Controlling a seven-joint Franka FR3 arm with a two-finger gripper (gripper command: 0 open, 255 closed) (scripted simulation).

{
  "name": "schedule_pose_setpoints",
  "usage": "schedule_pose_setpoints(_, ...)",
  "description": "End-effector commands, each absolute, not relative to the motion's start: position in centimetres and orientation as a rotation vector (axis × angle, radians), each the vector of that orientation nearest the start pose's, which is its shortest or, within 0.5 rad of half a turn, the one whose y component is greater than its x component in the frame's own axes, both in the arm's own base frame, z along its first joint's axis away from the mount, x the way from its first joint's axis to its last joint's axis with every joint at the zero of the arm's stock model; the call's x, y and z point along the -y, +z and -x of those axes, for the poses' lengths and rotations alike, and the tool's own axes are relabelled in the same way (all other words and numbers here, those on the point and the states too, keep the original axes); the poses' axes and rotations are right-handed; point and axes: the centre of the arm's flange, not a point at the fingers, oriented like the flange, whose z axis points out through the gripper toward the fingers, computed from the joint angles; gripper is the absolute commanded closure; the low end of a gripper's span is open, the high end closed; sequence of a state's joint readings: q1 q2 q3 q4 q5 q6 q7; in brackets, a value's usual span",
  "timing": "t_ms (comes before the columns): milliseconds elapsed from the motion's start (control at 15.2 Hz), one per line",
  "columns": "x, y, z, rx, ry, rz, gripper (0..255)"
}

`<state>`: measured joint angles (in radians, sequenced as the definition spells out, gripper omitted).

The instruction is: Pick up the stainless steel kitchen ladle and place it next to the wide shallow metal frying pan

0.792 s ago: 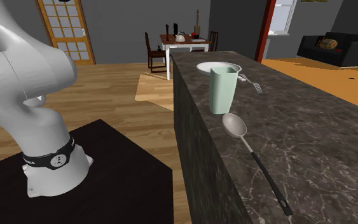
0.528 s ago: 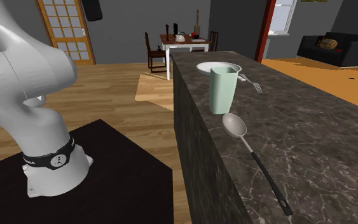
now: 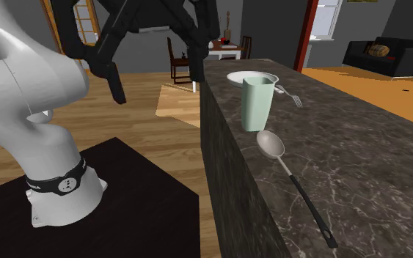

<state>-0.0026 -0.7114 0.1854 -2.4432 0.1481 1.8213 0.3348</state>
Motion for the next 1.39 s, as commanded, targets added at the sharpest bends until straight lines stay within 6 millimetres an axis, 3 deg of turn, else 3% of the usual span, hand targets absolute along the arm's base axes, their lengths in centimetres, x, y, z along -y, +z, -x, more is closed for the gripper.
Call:
schedule_pose_setpoints(0,-10.3,52.7,-34.5,-0.420,-0.108,3.061,0)
schedule_pose_setpoints(594,-18.8,45.7,-38.3,-0.730,-0.068,2.975,0)
schedule_pose_setpoints(1320,-28.1,37.7,-44.7,-1.081,-0.021,2.834,0)
